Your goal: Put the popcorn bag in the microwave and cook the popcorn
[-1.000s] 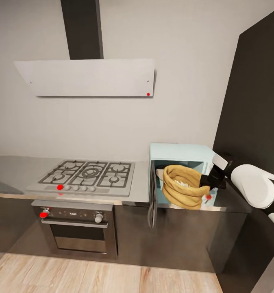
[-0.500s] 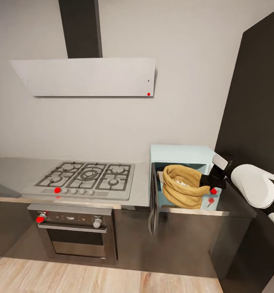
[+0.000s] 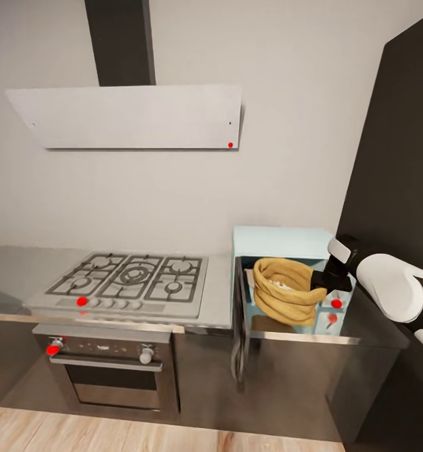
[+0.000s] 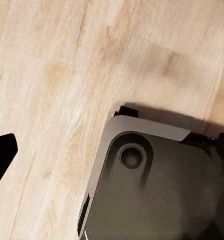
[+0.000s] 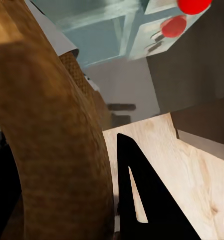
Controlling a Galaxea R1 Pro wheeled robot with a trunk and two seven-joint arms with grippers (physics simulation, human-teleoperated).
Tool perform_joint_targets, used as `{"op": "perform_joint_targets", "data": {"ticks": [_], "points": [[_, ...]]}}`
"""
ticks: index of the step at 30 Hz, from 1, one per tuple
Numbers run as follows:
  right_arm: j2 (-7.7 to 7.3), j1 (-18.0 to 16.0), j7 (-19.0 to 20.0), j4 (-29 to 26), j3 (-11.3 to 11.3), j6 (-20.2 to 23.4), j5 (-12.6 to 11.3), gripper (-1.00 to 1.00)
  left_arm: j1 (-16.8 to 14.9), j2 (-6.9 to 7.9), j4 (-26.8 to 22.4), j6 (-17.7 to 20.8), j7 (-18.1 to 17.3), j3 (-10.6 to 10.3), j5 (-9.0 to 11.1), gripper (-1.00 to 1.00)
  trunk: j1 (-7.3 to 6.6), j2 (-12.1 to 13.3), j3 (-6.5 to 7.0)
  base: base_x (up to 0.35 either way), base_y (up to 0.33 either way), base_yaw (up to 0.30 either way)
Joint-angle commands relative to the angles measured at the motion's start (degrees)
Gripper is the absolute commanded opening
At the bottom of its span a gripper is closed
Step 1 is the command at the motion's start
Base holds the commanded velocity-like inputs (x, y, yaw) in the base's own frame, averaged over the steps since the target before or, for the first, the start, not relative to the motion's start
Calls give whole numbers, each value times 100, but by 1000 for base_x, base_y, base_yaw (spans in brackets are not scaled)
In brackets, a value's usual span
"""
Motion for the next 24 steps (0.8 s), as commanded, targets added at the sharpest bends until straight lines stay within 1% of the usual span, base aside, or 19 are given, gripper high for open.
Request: {"op": "perform_joint_targets", "data": {"ticks": [1, 3, 7, 13, 17, 22, 24], "points": [[-1, -11, -49, -23, -239, -22, -99, -100, -5, 0, 7, -21, 4, 8, -1, 100, 3, -10, -9, 73, 0, 0], [-1, -11, -49, -23, -239, -23, -98, -100, -5, 0, 7, -20, 3, 8, -3, 100, 3, -10, -9, 34, 0, 0], [-5, -13, -49, -23, -234, -22, -98, -100, -5, 0, 7, -19, 1, 8, -4, 100, 3, -10, -9, 174, 0, 0], [-8, -13, -49, -23, -230, -22, -98, -100, -5, 0, 7, -19, 2, 8, -2, 100, 3, -10, -9, 43, 0, 0], [-10, -15, -49, -23, -230, -22, -98, -100, -5, 0, 7, -18, 3, 8, -2, 100, 3, -10, -9, 233, 0, 0], [-10, -12, -49, -23, -230, -22, -98, -100, -5, 0, 7, -17, 2, 8, 0, 100, 3, -10, -9, 68, -1, 0], [-10, -12, -54, -23, -230, -22, -98, -100, -5, 0, 7, -16, 4, 8, 2, 100, 3, -10, -9, 229, -76, 0]]}}
